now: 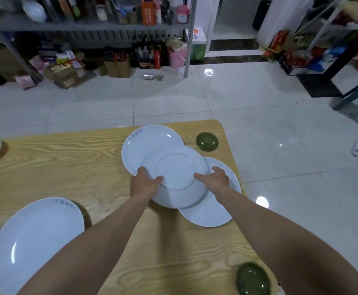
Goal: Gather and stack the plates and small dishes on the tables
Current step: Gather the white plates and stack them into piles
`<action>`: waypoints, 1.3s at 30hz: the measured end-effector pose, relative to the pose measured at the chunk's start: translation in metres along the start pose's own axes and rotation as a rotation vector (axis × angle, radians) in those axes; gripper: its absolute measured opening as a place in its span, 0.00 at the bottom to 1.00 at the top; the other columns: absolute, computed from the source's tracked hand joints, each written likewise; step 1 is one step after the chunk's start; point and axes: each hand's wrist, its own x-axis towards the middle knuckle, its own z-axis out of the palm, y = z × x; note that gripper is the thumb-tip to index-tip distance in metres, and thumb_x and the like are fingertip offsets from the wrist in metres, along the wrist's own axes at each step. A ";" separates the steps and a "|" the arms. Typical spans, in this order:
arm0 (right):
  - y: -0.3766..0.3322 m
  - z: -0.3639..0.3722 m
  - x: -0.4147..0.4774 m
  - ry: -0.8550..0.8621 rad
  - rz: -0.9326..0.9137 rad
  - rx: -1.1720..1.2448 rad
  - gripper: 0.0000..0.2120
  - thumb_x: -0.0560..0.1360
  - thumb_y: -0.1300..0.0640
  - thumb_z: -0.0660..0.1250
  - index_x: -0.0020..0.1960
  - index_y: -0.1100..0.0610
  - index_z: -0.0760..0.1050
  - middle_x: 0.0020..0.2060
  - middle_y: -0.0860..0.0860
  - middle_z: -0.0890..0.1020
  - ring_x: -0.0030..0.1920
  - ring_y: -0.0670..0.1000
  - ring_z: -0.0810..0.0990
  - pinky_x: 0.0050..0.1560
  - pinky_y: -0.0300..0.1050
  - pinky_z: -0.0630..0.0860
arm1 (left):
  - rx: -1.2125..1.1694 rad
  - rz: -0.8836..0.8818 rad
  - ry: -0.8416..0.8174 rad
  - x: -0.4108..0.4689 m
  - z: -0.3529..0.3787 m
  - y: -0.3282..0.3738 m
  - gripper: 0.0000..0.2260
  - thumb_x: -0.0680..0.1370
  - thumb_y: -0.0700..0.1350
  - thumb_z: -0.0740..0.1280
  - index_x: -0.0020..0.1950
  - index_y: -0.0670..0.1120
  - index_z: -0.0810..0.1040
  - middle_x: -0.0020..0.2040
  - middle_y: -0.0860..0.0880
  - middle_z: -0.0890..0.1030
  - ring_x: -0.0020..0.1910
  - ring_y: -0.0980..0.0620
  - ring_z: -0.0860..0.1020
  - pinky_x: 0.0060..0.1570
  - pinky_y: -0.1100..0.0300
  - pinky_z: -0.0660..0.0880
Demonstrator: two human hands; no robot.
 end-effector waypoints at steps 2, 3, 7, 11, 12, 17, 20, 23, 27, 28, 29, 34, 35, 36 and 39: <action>0.001 0.001 0.005 -0.010 0.019 0.033 0.41 0.71 0.49 0.77 0.76 0.59 0.62 0.70 0.55 0.71 0.67 0.57 0.72 0.64 0.51 0.71 | -0.015 -0.023 0.027 -0.001 0.002 0.003 0.30 0.73 0.53 0.74 0.69 0.44 0.67 0.65 0.44 0.73 0.62 0.42 0.74 0.49 0.57 0.68; 0.000 0.001 0.008 -0.017 0.022 0.053 0.38 0.71 0.50 0.77 0.74 0.59 0.64 0.67 0.55 0.73 0.63 0.56 0.73 0.62 0.50 0.72 | -0.019 -0.032 0.038 -0.002 0.003 0.005 0.31 0.72 0.53 0.75 0.69 0.43 0.68 0.65 0.44 0.73 0.63 0.42 0.73 0.49 0.57 0.68; -0.003 0.003 0.010 -0.028 0.025 0.073 0.32 0.68 0.50 0.78 0.67 0.59 0.71 0.57 0.52 0.77 0.55 0.54 0.76 0.57 0.50 0.76 | -0.002 -0.056 0.073 -0.006 -0.002 0.006 0.23 0.68 0.54 0.78 0.52 0.42 0.72 0.51 0.47 0.77 0.53 0.45 0.76 0.44 0.57 0.69; -0.012 -0.004 0.003 -0.032 0.011 0.120 0.27 0.65 0.50 0.78 0.60 0.58 0.77 0.54 0.53 0.82 0.53 0.56 0.80 0.53 0.50 0.79 | -0.029 -0.031 0.090 -0.013 -0.014 0.019 0.22 0.65 0.56 0.79 0.39 0.43 0.71 0.39 0.49 0.77 0.43 0.47 0.77 0.33 0.57 0.68; -0.017 -0.008 0.000 -0.026 -0.006 0.138 0.24 0.65 0.52 0.78 0.58 0.58 0.79 0.52 0.53 0.83 0.52 0.56 0.81 0.53 0.51 0.80 | -0.039 -0.016 0.098 -0.015 -0.018 0.024 0.23 0.65 0.56 0.80 0.36 0.44 0.70 0.37 0.49 0.76 0.42 0.47 0.77 0.32 0.57 0.68; -0.051 -0.022 -0.024 0.080 -0.171 0.292 0.14 0.65 0.57 0.78 0.50 0.54 0.83 0.48 0.51 0.85 0.49 0.54 0.83 0.49 0.47 0.81 | -0.194 0.063 0.136 -0.032 -0.046 0.062 0.21 0.61 0.51 0.83 0.44 0.47 0.75 0.44 0.51 0.78 0.50 0.46 0.78 0.47 0.52 0.78; -0.072 -0.026 -0.047 0.097 -0.263 0.488 0.15 0.65 0.47 0.77 0.46 0.55 0.81 0.44 0.49 0.85 0.49 0.55 0.83 0.53 0.52 0.82 | -0.271 0.187 0.183 -0.042 -0.059 0.078 0.29 0.66 0.47 0.80 0.65 0.47 0.76 0.56 0.50 0.79 0.55 0.49 0.77 0.50 0.57 0.72; -0.088 -0.031 -0.065 0.072 -0.215 0.732 0.25 0.65 0.37 0.75 0.43 0.59 0.79 0.40 0.49 0.83 0.43 0.53 0.81 0.55 0.60 0.81 | -0.486 0.259 0.137 -0.059 -0.070 0.093 0.13 0.78 0.45 0.67 0.62 0.51 0.73 0.55 0.53 0.78 0.50 0.51 0.74 0.48 0.56 0.69; -0.097 -0.034 -0.082 0.014 -0.182 0.975 0.22 0.73 0.41 0.73 0.51 0.60 0.79 0.48 0.50 0.83 0.48 0.52 0.83 0.48 0.49 0.82 | -0.826 0.149 -0.032 -0.071 -0.088 0.099 0.11 0.82 0.48 0.54 0.59 0.50 0.73 0.60 0.52 0.75 0.54 0.47 0.80 0.54 0.47 0.77; -0.097 -0.034 -0.087 0.005 -0.190 0.980 0.18 0.74 0.45 0.73 0.50 0.61 0.79 0.47 0.51 0.82 0.45 0.52 0.83 0.45 0.48 0.82 | -0.847 0.153 -0.054 -0.072 -0.092 0.096 0.11 0.83 0.48 0.55 0.61 0.48 0.73 0.63 0.50 0.74 0.54 0.45 0.81 0.53 0.47 0.79; -0.096 -0.033 -0.091 -0.001 -0.192 0.966 0.13 0.76 0.50 0.72 0.48 0.61 0.78 0.45 0.53 0.81 0.42 0.53 0.82 0.43 0.48 0.81 | -0.856 0.160 -0.075 -0.071 -0.096 0.091 0.12 0.83 0.48 0.55 0.64 0.46 0.71 0.65 0.48 0.73 0.52 0.44 0.82 0.49 0.47 0.82; -0.071 -0.030 -0.097 -0.157 -0.197 0.742 0.12 0.77 0.70 0.61 0.58 0.62 0.77 0.53 0.60 0.80 0.46 0.61 0.81 0.49 0.59 0.82 | -0.784 0.190 -0.124 -0.074 -0.110 0.063 0.15 0.83 0.35 0.54 0.63 0.46 0.77 0.59 0.45 0.78 0.42 0.44 0.82 0.40 0.52 0.81; -0.066 -0.028 -0.097 -0.209 -0.217 0.697 0.19 0.76 0.72 0.61 0.63 0.59 0.76 0.55 0.59 0.79 0.49 0.61 0.81 0.45 0.57 0.83 | -0.736 0.210 -0.136 -0.072 -0.112 0.055 0.16 0.83 0.35 0.55 0.61 0.48 0.79 0.58 0.46 0.81 0.43 0.45 0.82 0.40 0.54 0.81; -0.061 -0.025 -0.098 -0.254 -0.224 0.668 0.24 0.76 0.74 0.61 0.67 0.56 0.74 0.57 0.57 0.79 0.50 0.61 0.80 0.43 0.56 0.83 | -0.710 0.224 -0.146 -0.070 -0.113 0.047 0.18 0.82 0.34 0.55 0.63 0.48 0.79 0.58 0.47 0.81 0.45 0.45 0.83 0.40 0.55 0.81; -0.053 -0.013 -0.101 -0.310 -0.207 0.651 0.30 0.75 0.77 0.62 0.72 0.54 0.72 0.60 0.57 0.78 0.52 0.61 0.80 0.41 0.56 0.83 | -0.686 0.211 -0.155 -0.066 -0.117 0.028 0.23 0.80 0.29 0.55 0.67 0.49 0.76 0.60 0.49 0.81 0.49 0.45 0.83 0.41 0.55 0.81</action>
